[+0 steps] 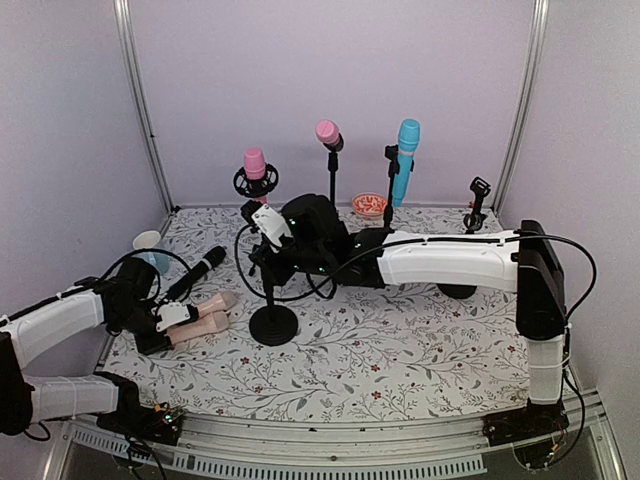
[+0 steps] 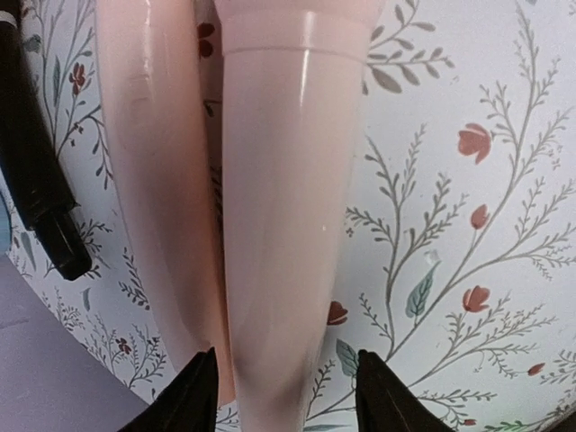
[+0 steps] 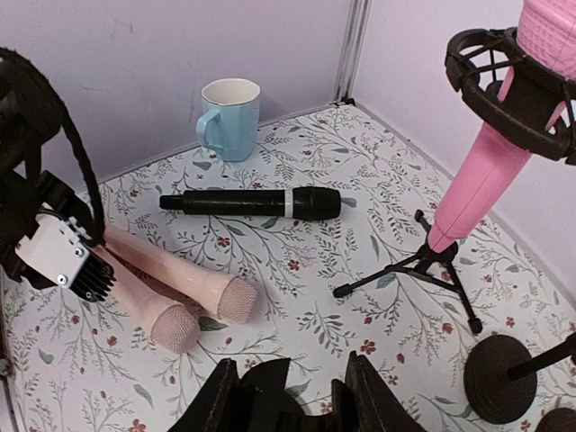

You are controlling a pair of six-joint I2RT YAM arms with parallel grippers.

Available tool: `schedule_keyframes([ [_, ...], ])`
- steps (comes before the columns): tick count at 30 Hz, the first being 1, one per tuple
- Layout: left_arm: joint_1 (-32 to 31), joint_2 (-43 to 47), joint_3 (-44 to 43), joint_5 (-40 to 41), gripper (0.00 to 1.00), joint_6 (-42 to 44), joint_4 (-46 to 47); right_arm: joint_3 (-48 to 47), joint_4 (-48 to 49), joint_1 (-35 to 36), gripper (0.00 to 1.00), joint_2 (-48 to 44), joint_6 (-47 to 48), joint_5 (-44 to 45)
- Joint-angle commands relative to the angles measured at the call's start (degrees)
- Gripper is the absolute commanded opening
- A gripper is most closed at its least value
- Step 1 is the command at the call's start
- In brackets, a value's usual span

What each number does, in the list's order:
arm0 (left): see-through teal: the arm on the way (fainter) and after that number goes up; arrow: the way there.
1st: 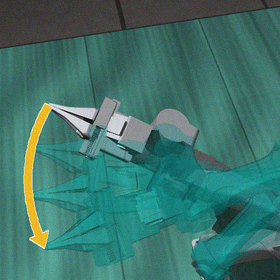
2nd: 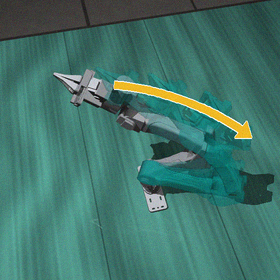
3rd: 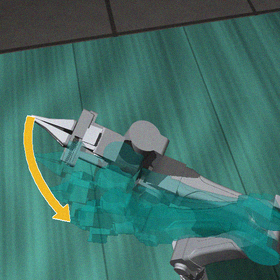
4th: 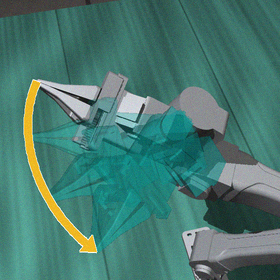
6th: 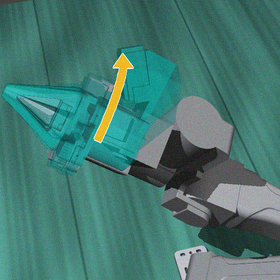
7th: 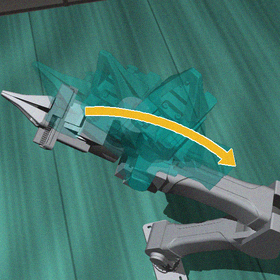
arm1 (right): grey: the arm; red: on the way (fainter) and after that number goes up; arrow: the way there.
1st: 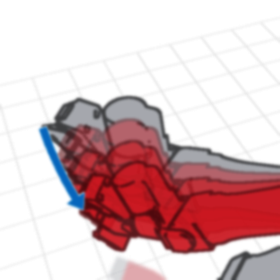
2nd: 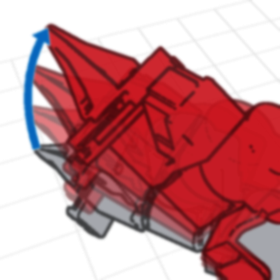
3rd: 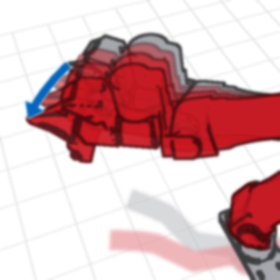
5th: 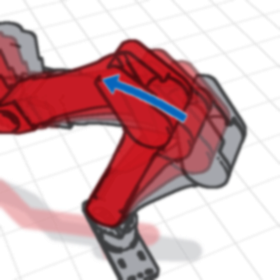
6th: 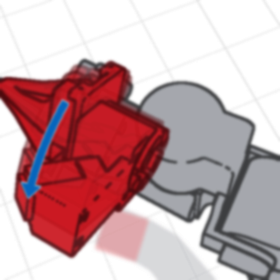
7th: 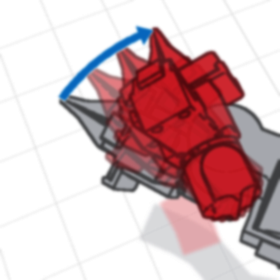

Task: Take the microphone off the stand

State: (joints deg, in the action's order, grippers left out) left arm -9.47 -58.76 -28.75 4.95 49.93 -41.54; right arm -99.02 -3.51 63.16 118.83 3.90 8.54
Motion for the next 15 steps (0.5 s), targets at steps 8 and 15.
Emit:
schedule_keyframes([
  [8, -0.1, 0.5, -4.4, -4.8, 0.61, -2.6, -1.1, 12.6, -0.4, -4.5, 0.21, -10.4, 3.9, 8.2],
  [15, 0.0, 0.5, -5.4, -7.2, 0.69, -3.4, -1.1, 24.7, -0.4, -9.0, 0.2, -20.8, 3.6, 11.9],
])
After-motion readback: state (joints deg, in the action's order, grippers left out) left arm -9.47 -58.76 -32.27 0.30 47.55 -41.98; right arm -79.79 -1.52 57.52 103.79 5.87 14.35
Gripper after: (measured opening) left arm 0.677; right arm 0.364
